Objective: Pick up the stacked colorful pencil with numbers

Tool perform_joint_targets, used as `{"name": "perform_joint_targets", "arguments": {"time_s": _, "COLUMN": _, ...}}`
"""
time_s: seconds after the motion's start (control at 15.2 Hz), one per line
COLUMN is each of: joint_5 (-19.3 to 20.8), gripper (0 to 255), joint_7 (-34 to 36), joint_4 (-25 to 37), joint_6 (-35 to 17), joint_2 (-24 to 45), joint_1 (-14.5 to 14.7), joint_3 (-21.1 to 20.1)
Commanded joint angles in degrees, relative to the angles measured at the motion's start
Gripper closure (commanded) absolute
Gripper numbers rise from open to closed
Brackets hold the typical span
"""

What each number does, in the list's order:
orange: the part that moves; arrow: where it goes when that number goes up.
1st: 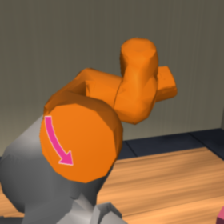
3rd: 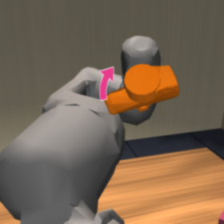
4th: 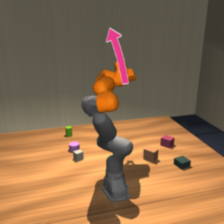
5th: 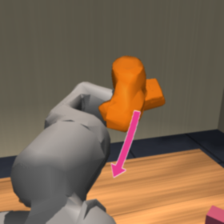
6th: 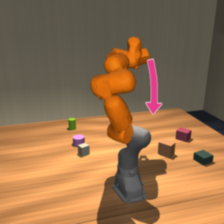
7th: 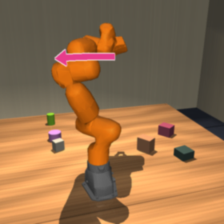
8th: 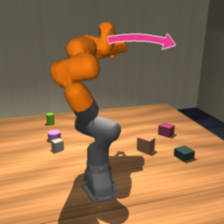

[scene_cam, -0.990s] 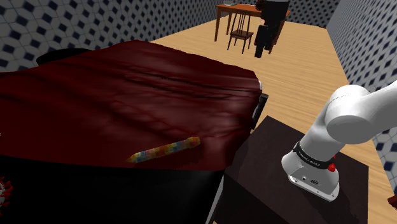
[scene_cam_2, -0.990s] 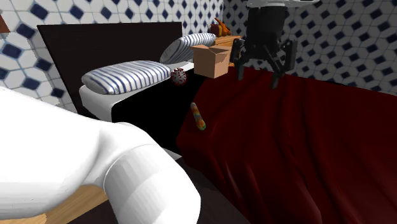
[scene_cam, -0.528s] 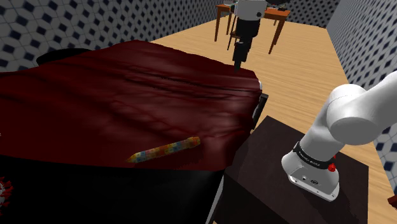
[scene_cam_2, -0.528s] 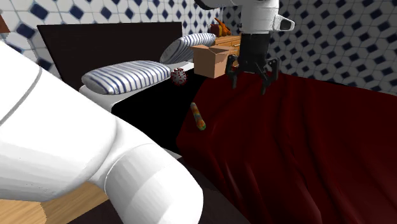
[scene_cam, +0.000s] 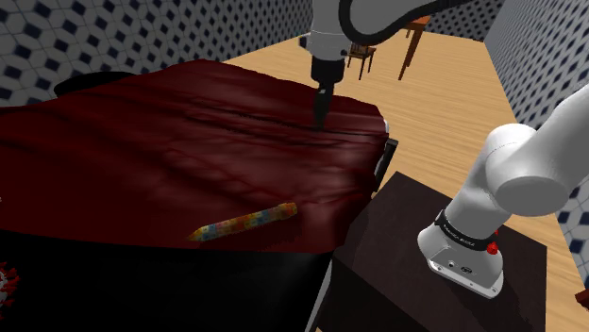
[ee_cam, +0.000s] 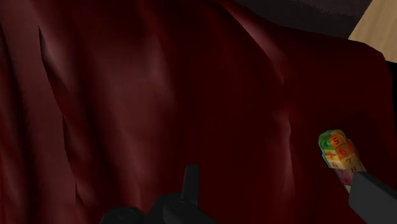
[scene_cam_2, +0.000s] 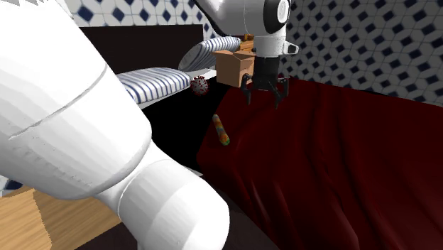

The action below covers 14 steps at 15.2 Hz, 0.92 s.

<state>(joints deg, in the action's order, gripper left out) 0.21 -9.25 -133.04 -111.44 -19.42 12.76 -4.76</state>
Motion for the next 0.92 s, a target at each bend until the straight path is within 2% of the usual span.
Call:
{"name": "perform_joint_targets", "arguments": {"time_s": 0.0, "joint_5": -0.22, "gripper": 0, "joint_7": -1.09, "joint_4": 0.53, "joint_6": -2.71, "joint_2": 3.17, "joint_1": 1.16, "joint_3": -0.96}}
{"name": "perform_joint_targets", "arguments": {"time_s": 0.86, "joint_5": 1.59, "gripper": 0, "joint_7": -6.39, "joint_4": 8.81, "joint_6": -14.89, "joint_2": 23.58, "joint_1": 7.83, "joint_3": -7.63}}
